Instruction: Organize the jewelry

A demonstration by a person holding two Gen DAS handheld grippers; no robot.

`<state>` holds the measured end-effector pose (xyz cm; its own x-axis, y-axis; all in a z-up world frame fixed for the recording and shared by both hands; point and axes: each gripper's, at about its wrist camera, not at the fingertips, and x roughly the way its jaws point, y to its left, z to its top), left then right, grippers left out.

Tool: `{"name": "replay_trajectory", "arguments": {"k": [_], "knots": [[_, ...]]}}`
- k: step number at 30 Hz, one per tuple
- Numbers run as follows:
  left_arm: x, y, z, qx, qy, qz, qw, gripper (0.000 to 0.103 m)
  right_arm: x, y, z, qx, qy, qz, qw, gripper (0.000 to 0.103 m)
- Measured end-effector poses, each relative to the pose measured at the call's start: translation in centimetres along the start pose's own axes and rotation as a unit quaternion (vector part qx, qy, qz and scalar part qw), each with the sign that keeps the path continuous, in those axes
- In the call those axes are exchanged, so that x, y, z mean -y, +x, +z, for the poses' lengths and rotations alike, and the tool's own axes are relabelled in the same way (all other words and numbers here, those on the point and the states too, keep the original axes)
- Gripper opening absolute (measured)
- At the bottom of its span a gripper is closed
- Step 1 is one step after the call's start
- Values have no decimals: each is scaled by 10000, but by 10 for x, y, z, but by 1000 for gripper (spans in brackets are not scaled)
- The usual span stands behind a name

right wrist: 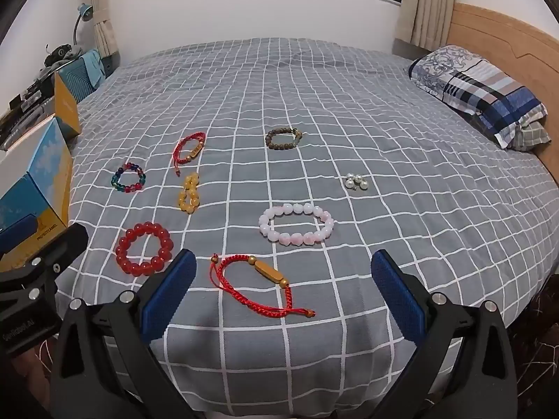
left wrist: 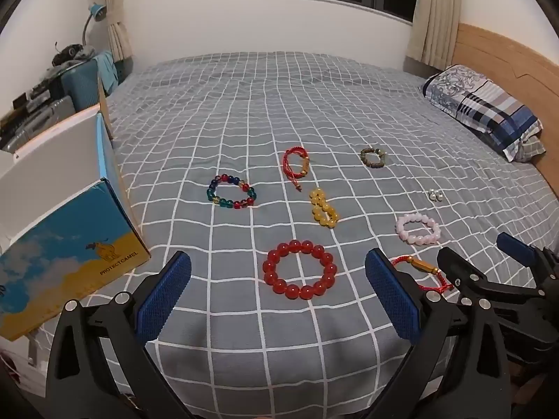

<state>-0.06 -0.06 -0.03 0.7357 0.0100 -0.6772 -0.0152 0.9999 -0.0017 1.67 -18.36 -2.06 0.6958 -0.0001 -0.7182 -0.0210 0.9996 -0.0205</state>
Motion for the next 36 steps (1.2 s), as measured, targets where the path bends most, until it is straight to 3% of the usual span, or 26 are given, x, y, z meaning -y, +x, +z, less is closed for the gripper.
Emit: {"name": "replay_trajectory", "arguments": {"k": [3, 5, 36], "knots": [[6, -5, -4, 42, 65, 43, 10000, 97, 0, -2, 1, 31, -17, 19, 10000, 97], [4, 0, -1, -139, -51, 12, 9999, 97, 2, -4, 2, 59, -15, 16, 10000, 97], [0, 6, -4, -138, -57, -15, 9999, 97, 0, -4, 1, 148, -42, -75, 9999, 97]]}}
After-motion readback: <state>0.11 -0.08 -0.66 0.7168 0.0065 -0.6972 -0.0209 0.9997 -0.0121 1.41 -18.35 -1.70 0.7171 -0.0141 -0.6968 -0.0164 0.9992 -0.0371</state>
